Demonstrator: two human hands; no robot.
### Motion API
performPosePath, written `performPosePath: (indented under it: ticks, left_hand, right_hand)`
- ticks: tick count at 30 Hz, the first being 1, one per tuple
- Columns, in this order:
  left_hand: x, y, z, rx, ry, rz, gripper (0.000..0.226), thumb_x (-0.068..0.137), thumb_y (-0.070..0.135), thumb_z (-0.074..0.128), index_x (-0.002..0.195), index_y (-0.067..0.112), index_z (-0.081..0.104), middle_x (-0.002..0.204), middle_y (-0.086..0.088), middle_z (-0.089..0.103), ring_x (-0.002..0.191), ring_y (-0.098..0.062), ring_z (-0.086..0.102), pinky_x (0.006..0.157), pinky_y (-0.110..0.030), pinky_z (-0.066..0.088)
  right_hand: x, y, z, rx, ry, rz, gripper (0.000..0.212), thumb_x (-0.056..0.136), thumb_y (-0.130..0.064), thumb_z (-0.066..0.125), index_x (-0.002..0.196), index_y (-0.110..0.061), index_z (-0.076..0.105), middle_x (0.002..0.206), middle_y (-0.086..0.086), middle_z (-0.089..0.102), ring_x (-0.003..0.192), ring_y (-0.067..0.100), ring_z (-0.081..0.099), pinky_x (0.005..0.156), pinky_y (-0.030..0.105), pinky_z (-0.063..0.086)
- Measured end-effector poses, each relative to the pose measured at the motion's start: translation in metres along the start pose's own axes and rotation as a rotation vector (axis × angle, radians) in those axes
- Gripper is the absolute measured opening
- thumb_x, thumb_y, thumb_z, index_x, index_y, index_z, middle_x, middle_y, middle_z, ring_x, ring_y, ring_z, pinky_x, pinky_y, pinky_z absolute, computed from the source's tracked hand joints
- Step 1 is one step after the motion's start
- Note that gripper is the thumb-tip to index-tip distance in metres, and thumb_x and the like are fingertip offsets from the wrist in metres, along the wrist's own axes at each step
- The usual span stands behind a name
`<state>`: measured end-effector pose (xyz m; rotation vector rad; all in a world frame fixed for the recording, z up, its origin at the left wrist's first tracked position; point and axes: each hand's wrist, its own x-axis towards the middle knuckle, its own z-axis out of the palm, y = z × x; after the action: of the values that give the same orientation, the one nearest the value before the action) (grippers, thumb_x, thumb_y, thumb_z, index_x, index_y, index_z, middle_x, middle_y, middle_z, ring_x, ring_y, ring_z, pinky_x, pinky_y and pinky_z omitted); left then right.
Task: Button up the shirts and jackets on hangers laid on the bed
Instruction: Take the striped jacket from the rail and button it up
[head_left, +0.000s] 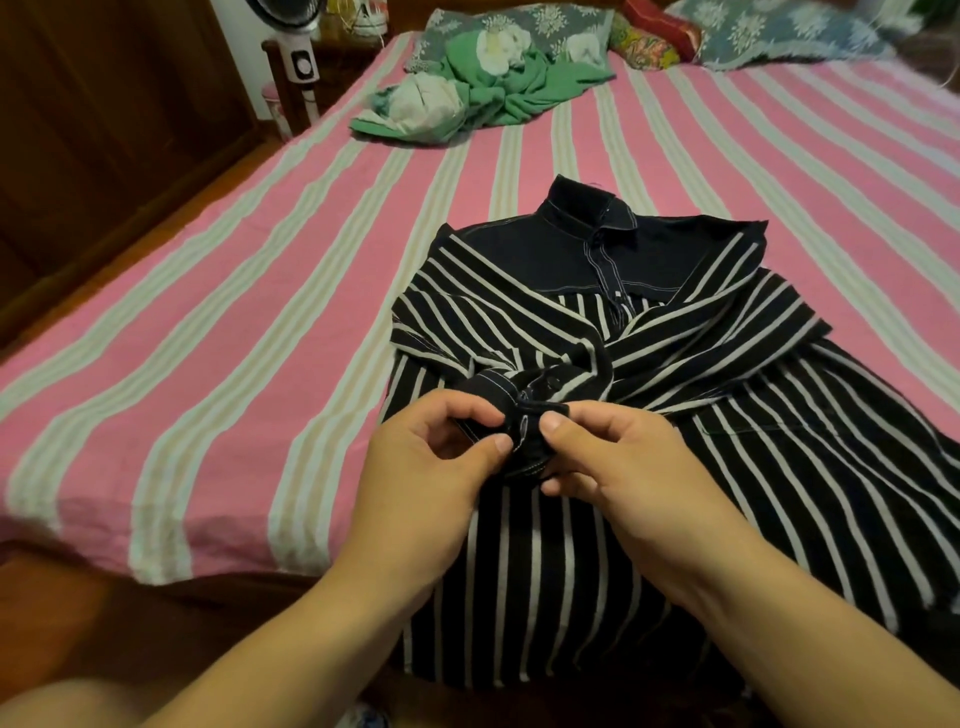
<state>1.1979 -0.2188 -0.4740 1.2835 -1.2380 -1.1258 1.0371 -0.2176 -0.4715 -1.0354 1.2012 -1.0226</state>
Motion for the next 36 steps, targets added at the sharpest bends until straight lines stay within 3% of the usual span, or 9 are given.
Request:
performPosePath:
  ticks: [4, 8, 12, 14, 20, 25, 29, 33, 36]
  left_hand:
    - [-0.001, 0.001, 0.0, 0.062, -0.003, 0.033, 0.029, 0.082, -0.001, 0.078, 0.088, 0.026, 0.068, 0.087, 0.0, 0.076, 0.083, -0.014, 0.074, 0.075, -0.027, 0.057]
    - [0.0, 0.0, 0.001, 0.071, 0.021, 0.031, 0.029, 0.081, 0.002, 0.079, 0.088, 0.027, 0.067, 0.084, -0.001, 0.075, 0.08, -0.02, 0.073, 0.076, -0.036, 0.059]
    - [0.002, -0.001, 0.001, 0.104, 0.052, 0.049, 0.025, 0.08, 0.004, 0.08, 0.086, 0.023, 0.064, 0.076, -0.004, 0.07, 0.07, -0.025, 0.066, 0.066, -0.033, 0.054]
    - [0.002, 0.0, 0.001, 0.117, 0.048, 0.054, 0.024, 0.08, 0.005, 0.079, 0.085, 0.022, 0.063, 0.074, -0.005, 0.069, 0.066, -0.019, 0.062, 0.064, -0.03, 0.052]
    - [0.005, 0.002, -0.002, 0.142, 0.065, 0.068, 0.022, 0.078, 0.004, 0.079, 0.082, 0.021, 0.065, 0.07, -0.007, 0.066, 0.063, -0.013, 0.057, 0.062, -0.032, 0.047]
    - [0.005, 0.005, -0.004, -0.074, -0.054, -0.109, 0.02, 0.078, -0.004, 0.078, 0.076, 0.016, 0.076, 0.076, -0.014, 0.071, 0.071, -0.023, 0.068, 0.068, -0.029, 0.057]
    - [0.006, 0.01, -0.006, -0.231, -0.142, -0.272, 0.011, 0.083, -0.005, 0.071, 0.083, 0.004, 0.077, 0.083, -0.013, 0.073, 0.077, -0.019, 0.071, 0.07, -0.026, 0.059]
    - [0.004, 0.012, -0.007, -0.323, -0.189, -0.323, 0.019, 0.094, 0.019, 0.066, 0.088, 0.006, 0.08, 0.094, -0.012, 0.077, 0.086, -0.021, 0.073, 0.075, -0.026, 0.059]
    - [0.0, 0.009, -0.004, -0.275, -0.113, -0.258, 0.009, 0.085, 0.007, 0.073, 0.093, 0.004, 0.076, 0.091, -0.011, 0.077, 0.088, -0.019, 0.075, 0.078, -0.025, 0.059]
  right_hand:
    - [0.0, 0.001, -0.001, -0.021, 0.007, -0.008, 0.024, 0.1, -0.019, 0.058, 0.091, -0.009, 0.078, 0.091, 0.01, 0.076, 0.083, 0.015, 0.069, 0.076, 0.031, 0.055]
    - [0.0, -0.001, -0.006, -0.079, -0.025, -0.021, 0.023, 0.1, -0.019, 0.06, 0.09, -0.011, 0.079, 0.092, 0.01, 0.076, 0.088, 0.017, 0.07, 0.079, 0.031, 0.057]
    - [0.0, -0.003, -0.009, -0.111, -0.045, -0.025, 0.022, 0.098, -0.018, 0.062, 0.087, -0.006, 0.077, 0.091, 0.015, 0.074, 0.086, 0.02, 0.069, 0.084, 0.035, 0.059]
    - [0.0, -0.005, -0.008, -0.112, -0.046, -0.02, 0.021, 0.098, -0.015, 0.062, 0.087, -0.005, 0.077, 0.091, 0.015, 0.074, 0.085, 0.021, 0.069, 0.084, 0.036, 0.06]
    - [-0.001, -0.013, -0.012, -0.07, -0.155, 0.048, 0.04, 0.091, 0.018, 0.048, 0.107, -0.007, 0.073, 0.097, 0.013, 0.076, 0.088, 0.022, 0.075, 0.079, 0.027, 0.061]
    - [0.003, -0.003, -0.007, -0.443, -0.003, -0.317, 0.016, 0.091, -0.006, 0.069, 0.094, -0.02, 0.074, 0.085, -0.003, 0.073, 0.073, 0.015, 0.073, 0.068, 0.023, 0.058]
    - [0.005, 0.005, -0.007, -0.783, 0.058, -0.697, 0.015, 0.088, -0.012, 0.075, 0.1, -0.021, 0.074, 0.09, -0.015, 0.065, 0.086, 0.006, 0.065, 0.078, 0.015, 0.049]
    - [0.009, 0.009, -0.011, -0.85, 0.038, -0.828, 0.018, 0.09, -0.011, 0.073, 0.108, -0.013, 0.074, 0.097, -0.008, 0.066, 0.092, 0.003, 0.063, 0.084, 0.02, 0.052]
    - [0.011, 0.013, -0.008, -0.887, 0.04, -0.83, 0.017, 0.093, -0.014, 0.07, 0.11, -0.015, 0.072, 0.099, -0.009, 0.063, 0.092, 0.004, 0.062, 0.081, 0.024, 0.054]
